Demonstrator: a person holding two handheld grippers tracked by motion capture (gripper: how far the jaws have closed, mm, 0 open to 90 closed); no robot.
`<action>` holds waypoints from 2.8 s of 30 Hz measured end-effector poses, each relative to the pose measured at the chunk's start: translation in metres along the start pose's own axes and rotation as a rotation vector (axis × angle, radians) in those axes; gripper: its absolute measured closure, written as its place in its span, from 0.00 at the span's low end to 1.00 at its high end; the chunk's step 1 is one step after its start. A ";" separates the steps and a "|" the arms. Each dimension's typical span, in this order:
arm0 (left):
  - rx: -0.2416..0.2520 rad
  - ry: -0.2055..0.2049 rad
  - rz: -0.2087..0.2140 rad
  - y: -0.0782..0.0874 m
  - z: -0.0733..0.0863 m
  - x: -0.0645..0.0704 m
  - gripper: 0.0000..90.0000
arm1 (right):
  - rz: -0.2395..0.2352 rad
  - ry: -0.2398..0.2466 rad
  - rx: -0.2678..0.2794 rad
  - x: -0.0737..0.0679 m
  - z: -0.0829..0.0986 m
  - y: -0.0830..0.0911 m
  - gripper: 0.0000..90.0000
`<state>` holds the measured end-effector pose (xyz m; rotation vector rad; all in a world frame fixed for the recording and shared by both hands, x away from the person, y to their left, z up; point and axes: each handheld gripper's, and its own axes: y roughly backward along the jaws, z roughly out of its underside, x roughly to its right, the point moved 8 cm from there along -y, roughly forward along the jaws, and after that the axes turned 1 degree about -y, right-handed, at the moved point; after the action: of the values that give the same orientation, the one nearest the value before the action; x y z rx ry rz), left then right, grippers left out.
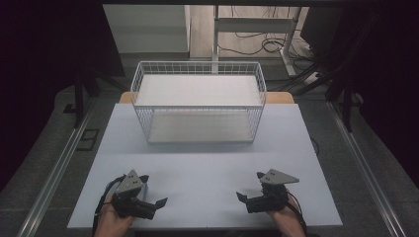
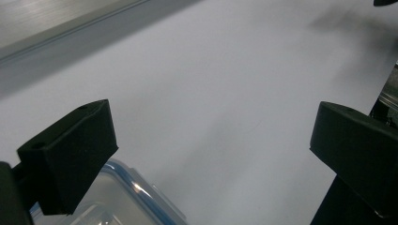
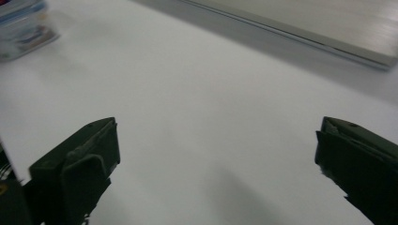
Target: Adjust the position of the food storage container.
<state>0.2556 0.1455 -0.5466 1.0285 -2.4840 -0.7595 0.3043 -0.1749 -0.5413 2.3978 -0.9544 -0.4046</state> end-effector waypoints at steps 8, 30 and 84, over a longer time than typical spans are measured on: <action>-0.003 0.044 -0.063 0.005 0.004 -0.017 0.01 | -0.020 0.069 -0.089 -0.001 0.005 -0.008 0.00; 0.078 0.191 -0.192 0.072 0.029 -0.069 0.44 | 0.038 0.074 -0.107 0.005 0.010 -0.011 0.00; -0.115 0.148 -0.012 0.004 0.031 -0.013 1.00 | -0.009 0.010 -0.205 -0.002 0.021 -0.018 0.06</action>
<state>0.2467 0.1680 -0.5704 1.0211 -2.2837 -0.7906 0.3036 -0.1702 -0.5681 2.2178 -0.8540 -0.4694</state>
